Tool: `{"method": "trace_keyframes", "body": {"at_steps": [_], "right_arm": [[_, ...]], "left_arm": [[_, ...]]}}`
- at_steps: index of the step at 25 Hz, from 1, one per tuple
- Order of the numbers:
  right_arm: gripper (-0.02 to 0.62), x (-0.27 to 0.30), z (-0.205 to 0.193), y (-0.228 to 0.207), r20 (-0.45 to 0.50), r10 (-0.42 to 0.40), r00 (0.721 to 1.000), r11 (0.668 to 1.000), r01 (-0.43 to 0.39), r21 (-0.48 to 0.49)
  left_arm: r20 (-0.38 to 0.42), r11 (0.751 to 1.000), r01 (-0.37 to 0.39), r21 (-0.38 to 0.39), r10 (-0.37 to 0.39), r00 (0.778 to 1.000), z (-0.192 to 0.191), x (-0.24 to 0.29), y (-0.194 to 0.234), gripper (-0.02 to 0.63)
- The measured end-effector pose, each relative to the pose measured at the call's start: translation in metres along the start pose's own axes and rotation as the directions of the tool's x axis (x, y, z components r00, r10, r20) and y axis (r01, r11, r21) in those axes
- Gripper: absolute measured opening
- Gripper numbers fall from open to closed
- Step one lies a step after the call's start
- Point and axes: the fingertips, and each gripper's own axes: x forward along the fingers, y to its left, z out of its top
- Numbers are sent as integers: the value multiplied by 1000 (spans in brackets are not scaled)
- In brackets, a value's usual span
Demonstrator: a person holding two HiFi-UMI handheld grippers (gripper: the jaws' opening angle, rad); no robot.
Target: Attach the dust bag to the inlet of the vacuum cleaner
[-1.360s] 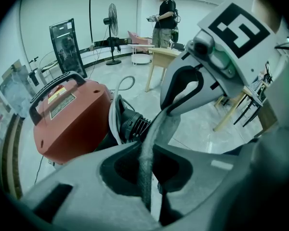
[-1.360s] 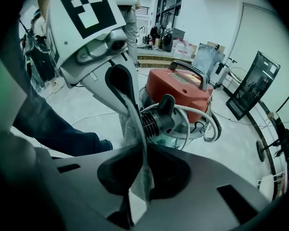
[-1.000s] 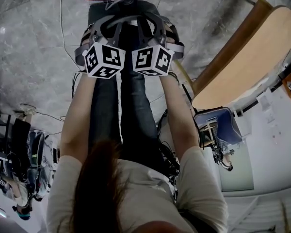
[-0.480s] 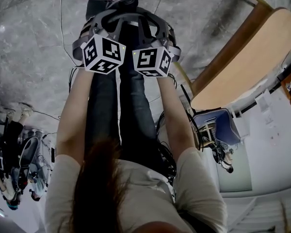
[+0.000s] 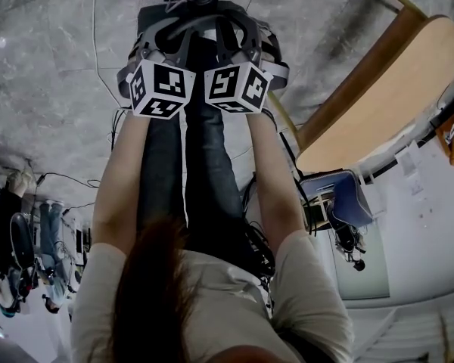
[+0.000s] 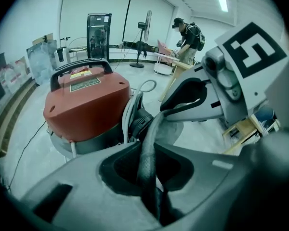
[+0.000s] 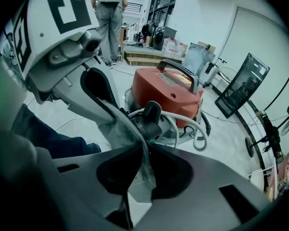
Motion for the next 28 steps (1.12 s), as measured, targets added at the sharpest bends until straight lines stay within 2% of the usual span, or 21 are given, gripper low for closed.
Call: {"method": "trace_keyframes", "body": {"at_steps": [4,8,12,19,24,26,28], "right_arm": [[57,2,0,0,18,-10,1000,1000,10,3],[55,0,-5,2,43,-48,998,997,46,55],[55,0,-7,0,52,-52,997,993,46,110],[58,5,-3,-4,25,-44,999,995,42,89],[60,10,7,-4,-1,-26,1000,1000,26,7],[60,9,8,-3,-1,-18,1000,1000,18,-9],[60,7,7,-3,4,-24,1000,1000,24,2]], "left_arm": [[-15,999,13,36,-12,1000,0,4,4,58],[-51,992,28,122,-22,998,6,6,5,64],[-70,977,45,208,-31,997,12,8,5,72],[-6,998,15,65,-15,1000,9,9,7,72],[33,998,3,-66,0,999,0,8,10,72],[33,997,4,-74,-1,999,-1,7,9,72],[20,999,8,-45,-8,1000,0,6,8,72]]}}
